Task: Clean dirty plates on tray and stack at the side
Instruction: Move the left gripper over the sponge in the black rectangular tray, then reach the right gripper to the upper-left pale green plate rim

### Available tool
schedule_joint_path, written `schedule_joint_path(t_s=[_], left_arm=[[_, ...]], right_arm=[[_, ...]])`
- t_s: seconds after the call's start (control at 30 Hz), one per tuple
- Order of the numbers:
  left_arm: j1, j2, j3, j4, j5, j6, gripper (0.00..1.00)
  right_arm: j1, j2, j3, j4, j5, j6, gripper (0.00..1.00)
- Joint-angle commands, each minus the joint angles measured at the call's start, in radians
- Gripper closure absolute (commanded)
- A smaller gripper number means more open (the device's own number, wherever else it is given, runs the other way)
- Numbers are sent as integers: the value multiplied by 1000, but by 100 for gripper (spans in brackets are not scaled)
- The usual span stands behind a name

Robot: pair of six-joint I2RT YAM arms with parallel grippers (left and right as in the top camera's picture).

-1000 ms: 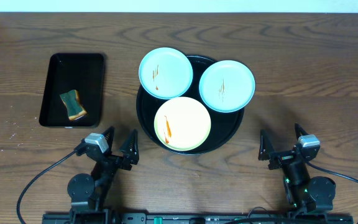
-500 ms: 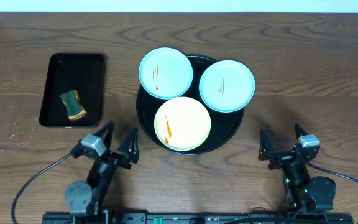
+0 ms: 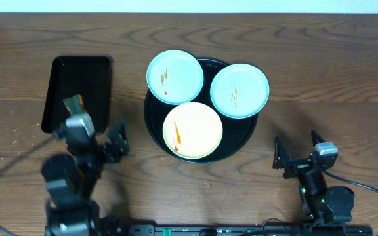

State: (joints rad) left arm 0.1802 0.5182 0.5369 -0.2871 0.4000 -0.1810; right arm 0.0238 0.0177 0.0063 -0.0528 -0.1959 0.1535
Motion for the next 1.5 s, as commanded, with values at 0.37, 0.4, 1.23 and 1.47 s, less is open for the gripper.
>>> schedule_joint_path(t_s=[0.37, 0.4, 1.23, 1.47], left_arm=[[42, 411, 482, -280, -19, 148, 19], [45, 414, 482, -272, -19, 148, 19], [266, 730, 811, -643, -19, 176, 19], [266, 745, 811, -656, -19, 177, 19]], right_arm=[[8, -2, -1, 103, -258, 172, 1], [8, -2, -1, 148, -277, 172, 1], [86, 1114, 1308, -748, -462, -384, 1], [217, 1397, 1723, -1060, -396, -405, 1]])
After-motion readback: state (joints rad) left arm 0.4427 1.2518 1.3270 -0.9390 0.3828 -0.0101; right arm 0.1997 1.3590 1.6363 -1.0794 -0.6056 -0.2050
